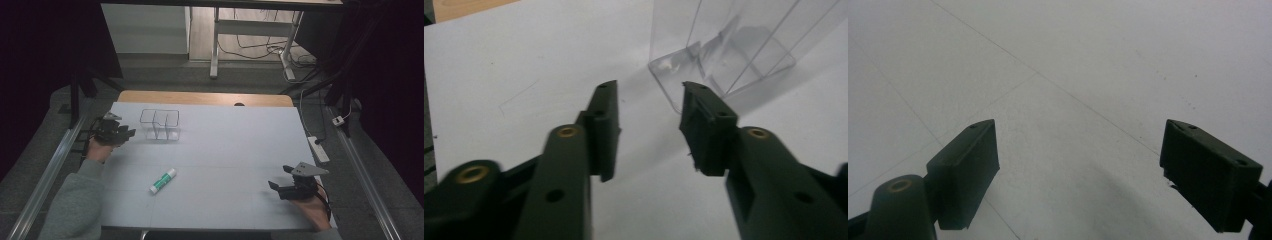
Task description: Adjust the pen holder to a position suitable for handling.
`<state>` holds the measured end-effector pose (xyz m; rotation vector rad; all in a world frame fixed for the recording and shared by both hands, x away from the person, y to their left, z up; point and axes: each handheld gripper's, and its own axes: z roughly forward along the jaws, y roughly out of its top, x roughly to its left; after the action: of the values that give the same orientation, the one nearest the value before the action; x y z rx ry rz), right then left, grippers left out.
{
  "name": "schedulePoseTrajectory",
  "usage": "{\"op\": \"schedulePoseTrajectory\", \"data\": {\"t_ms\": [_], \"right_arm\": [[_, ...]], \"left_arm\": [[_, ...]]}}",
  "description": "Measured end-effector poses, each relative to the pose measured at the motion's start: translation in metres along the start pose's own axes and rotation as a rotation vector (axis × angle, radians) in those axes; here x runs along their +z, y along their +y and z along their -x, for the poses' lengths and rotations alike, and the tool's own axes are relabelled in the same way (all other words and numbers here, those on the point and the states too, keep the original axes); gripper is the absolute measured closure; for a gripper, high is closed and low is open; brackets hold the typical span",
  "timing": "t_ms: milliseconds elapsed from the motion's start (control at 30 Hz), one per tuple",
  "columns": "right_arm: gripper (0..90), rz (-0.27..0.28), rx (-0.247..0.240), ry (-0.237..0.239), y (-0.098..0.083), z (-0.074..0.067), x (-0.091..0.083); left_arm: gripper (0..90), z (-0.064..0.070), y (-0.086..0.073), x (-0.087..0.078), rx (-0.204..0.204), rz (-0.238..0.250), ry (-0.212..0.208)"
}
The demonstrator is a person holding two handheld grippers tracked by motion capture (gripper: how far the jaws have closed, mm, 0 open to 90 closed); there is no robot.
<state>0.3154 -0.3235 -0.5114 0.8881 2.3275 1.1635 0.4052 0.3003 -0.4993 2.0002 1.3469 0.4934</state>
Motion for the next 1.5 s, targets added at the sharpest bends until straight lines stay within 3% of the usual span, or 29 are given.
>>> {"op": "schedulePoseTrajectory", "data": {"t_ms": [267,700,933,1500], "right_arm": [[16.1,0.0,0.001,-0.002,0.0,0.0,0.0],[16.3,-0.001,-0.005,-0.008,0.001,0.0,-0.001],[16.4,-0.004,-0.007,-0.008,0.001,0.0,0.0],[16.5,0.004,-0.009,-0.005,0.001,-0.001,-0.001]], "left_arm": [[88.6,-0.009,0.009,0.009,0.002,0.002,-0.014],[88.8,-0.01,0.019,0.03,0.007,-0.006,-0.028],[88.8,-0.012,0.02,0.035,-0.011,0.004,-0.043],[88.8,-0.004,0.027,0.044,0.006,-0.001,-0.076]]}}
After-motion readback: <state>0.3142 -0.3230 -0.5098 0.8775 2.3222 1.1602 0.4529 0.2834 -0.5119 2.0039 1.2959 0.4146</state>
